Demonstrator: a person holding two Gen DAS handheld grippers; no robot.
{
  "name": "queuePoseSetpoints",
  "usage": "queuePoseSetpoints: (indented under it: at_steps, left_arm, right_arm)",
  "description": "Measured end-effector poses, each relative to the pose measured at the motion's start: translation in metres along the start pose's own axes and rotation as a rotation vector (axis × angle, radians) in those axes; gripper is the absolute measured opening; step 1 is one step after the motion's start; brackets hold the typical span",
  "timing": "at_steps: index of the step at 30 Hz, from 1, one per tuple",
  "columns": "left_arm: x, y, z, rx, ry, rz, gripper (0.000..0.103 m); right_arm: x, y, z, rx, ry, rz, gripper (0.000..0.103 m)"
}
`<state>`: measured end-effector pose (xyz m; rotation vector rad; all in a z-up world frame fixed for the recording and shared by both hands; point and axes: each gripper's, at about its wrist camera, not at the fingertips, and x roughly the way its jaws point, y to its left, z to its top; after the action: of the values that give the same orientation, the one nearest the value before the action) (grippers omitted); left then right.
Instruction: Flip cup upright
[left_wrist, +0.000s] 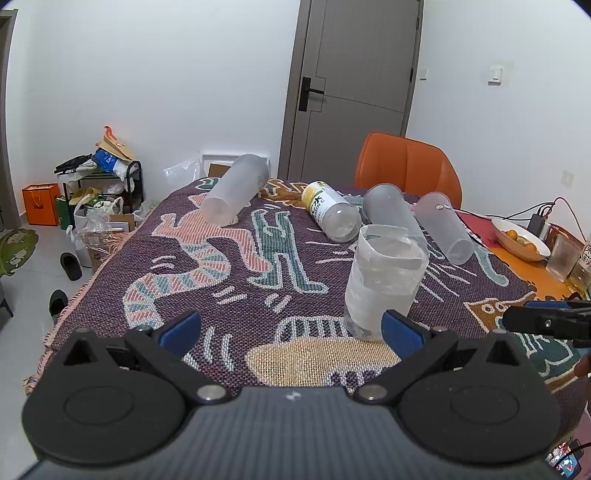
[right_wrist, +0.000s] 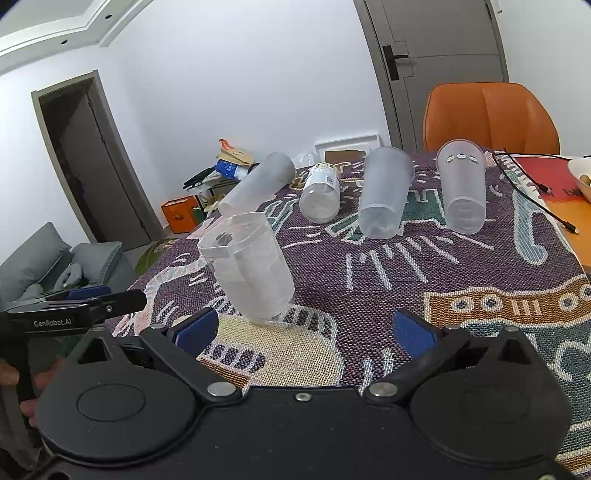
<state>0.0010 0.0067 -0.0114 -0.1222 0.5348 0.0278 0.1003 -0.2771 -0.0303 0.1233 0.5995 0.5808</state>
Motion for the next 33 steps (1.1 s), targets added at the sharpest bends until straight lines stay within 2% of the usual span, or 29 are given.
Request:
queuePoseSetpoints:
  at_steps: [33]
  left_arm:
    - [-0.0016, -0.0026, 0.0019, 0.005, -0.006, 0.006, 0.103]
  right_arm:
    - [0.0019, -0.0019, -0.0016, 0.006, 0.007, -0.009, 0.103]
